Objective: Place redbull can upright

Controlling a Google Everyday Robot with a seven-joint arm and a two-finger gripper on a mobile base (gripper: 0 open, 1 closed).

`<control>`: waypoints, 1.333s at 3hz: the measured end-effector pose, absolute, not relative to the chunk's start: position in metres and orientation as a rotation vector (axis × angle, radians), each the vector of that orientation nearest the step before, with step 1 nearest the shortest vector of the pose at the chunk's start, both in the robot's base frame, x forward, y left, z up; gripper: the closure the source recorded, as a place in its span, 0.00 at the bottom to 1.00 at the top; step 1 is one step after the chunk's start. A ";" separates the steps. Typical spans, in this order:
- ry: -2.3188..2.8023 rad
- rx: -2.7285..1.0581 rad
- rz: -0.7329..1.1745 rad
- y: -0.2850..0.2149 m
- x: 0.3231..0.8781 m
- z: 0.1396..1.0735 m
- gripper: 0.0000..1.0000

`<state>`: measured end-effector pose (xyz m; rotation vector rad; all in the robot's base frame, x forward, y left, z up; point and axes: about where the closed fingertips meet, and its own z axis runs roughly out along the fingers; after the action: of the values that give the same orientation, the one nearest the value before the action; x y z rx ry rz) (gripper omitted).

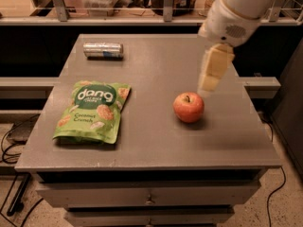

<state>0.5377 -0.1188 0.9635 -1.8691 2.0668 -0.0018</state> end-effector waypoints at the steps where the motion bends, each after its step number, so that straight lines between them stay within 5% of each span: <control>1: 1.971 -1.895 0.050 -0.056 0.582 0.972 0.00; 4: 1.959 -1.846 -0.006 -0.014 0.629 0.966 0.00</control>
Offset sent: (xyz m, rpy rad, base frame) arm 0.0331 0.0435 0.0021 0.0350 -0.0034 0.0426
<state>0.6288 -0.0137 0.9655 -1.8455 1.9588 -0.0058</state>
